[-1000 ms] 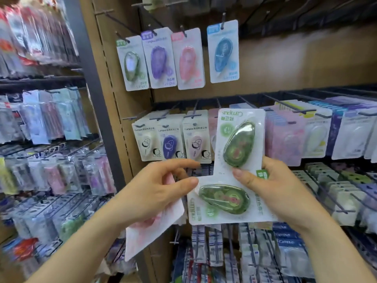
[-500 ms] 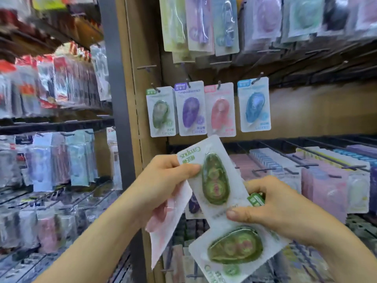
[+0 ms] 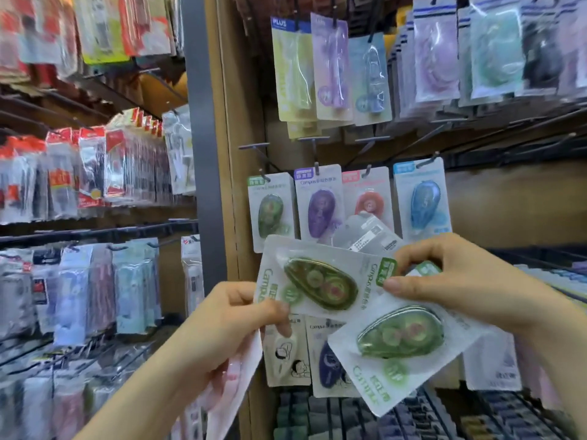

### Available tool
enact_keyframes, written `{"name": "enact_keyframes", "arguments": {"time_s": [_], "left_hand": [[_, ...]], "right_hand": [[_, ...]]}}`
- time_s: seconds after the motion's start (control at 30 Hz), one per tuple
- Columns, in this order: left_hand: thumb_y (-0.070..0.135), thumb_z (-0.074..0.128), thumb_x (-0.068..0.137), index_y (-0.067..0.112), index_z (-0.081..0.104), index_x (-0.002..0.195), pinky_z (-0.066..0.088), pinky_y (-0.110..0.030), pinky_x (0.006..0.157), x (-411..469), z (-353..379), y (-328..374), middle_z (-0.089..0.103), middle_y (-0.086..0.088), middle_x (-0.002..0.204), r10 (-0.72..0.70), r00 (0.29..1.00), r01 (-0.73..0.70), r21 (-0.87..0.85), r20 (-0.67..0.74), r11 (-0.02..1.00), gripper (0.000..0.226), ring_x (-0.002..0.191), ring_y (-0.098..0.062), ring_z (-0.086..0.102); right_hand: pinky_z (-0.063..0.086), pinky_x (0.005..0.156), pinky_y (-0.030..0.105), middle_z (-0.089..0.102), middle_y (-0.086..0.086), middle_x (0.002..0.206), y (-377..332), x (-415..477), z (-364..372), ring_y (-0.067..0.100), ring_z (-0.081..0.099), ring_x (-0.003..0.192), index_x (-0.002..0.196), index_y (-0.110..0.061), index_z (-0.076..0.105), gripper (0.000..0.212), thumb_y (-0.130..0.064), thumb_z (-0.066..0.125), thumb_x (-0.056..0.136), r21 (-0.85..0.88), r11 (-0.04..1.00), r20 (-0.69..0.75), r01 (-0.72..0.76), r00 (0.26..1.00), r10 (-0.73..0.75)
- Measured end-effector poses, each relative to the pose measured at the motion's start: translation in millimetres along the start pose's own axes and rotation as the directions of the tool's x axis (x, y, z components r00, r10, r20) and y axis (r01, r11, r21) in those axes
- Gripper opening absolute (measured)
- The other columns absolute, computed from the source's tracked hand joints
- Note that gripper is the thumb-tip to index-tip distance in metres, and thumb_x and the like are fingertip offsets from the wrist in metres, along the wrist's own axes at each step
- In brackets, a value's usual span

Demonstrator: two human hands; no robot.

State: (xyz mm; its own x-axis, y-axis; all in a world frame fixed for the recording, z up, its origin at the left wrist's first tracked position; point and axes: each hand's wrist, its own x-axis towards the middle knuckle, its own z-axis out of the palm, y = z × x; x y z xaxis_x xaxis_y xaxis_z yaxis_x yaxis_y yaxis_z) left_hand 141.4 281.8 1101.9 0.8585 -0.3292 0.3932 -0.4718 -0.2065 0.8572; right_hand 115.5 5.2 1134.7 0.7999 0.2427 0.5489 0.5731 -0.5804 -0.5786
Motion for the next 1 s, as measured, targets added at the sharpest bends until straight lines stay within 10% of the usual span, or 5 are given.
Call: {"name": "enact_keyframes", "arguments": {"time_s": [0.2, 0.43, 0.67, 0.87, 1.0], "left_hand": [[0.036, 0.072, 0.082, 0.054, 0.061, 0.112, 0.045, -0.026, 0.076, -2.2, -31.2, 2.2, 0.072, 0.009, 0.086, 0.248, 0.948, -0.173, 0.33, -0.2, 0.928, 0.036, 0.066, 0.004, 0.061], [0.058, 0.034, 0.087, 0.052, 0.058, 0.102, 0.05, -0.034, 0.071, 8.4, -37.0, 12.6, 0.057, 0.018, 0.081, 0.44, 0.898, -0.221, 0.871, 0.006, 0.439, 0.029, 0.075, -0.002, 0.053], [0.05, 0.044, 0.085, 0.034, 0.069, 0.081, 0.047, -0.036, 0.061, 12.6, -44.6, 7.6, 0.063, 0.007, 0.063, 0.325, 0.944, -0.268, 0.704, 0.057, 0.657, 0.03, 0.058, -0.01, 0.053], [0.041, 0.06, 0.082, 0.005, 0.07, 0.078, 0.039, -0.034, 0.069, 42.2, -54.0, -7.3, 0.064, -0.023, 0.077, 0.221, 0.888, -0.172, 0.155, -0.404, 0.973, 0.038, 0.071, -0.017, 0.054], [0.032, 0.059, 0.093, -0.006, 0.064, 0.087, 0.036, -0.032, 0.07, 65.9, -40.5, -2.4, 0.053, -0.006, 0.077, 0.155, 0.876, -0.164, 0.019, -0.458, 0.986, 0.039, 0.075, -0.016, 0.047]], "right_hand": [[0.045, 0.077, 0.017, 0.071, -0.012, 0.081, -21.5, 33.4, -11.9, -0.001, 0.063, 0.08, 0.075, -0.026, 0.073, 0.012, -0.033, 0.073, 0.084, -0.315, 0.943, 0.107, 0.11, 0.991, -0.08], [0.04, 0.069, 0.011, 0.063, -0.024, 0.077, -65.4, 65.7, -4.5, -0.009, 0.054, 0.08, 0.076, -0.031, 0.066, 0.014, -0.041, 0.072, 0.083, -0.644, 0.715, 0.234, 0.273, 0.96, -0.156], [0.042, 0.067, 0.009, 0.066, -0.02, 0.072, -73.0, 79.2, -7.5, -0.009, 0.057, 0.075, 0.065, -0.035, 0.066, 0.019, -0.033, 0.078, 0.079, -0.622, 0.721, 0.19, 0.305, 0.952, -0.239], [0.045, 0.063, 0.01, 0.071, -0.006, 0.068, -51.8, 50.5, -43.1, -0.002, 0.061, 0.06, 0.068, -0.025, 0.076, 0.021, -0.044, 0.086, 0.065, -0.141, 0.953, -0.052, 0.268, 0.959, -0.278], [0.048, 0.066, 0.012, 0.072, 0.0, 0.073, -31.5, 49.9, -38.1, 0.002, 0.063, 0.064, 0.075, -0.023, 0.077, 0.052, -0.065, 0.081, 0.044, -0.075, 0.963, -0.059, 0.26, 0.962, -0.265]]}}
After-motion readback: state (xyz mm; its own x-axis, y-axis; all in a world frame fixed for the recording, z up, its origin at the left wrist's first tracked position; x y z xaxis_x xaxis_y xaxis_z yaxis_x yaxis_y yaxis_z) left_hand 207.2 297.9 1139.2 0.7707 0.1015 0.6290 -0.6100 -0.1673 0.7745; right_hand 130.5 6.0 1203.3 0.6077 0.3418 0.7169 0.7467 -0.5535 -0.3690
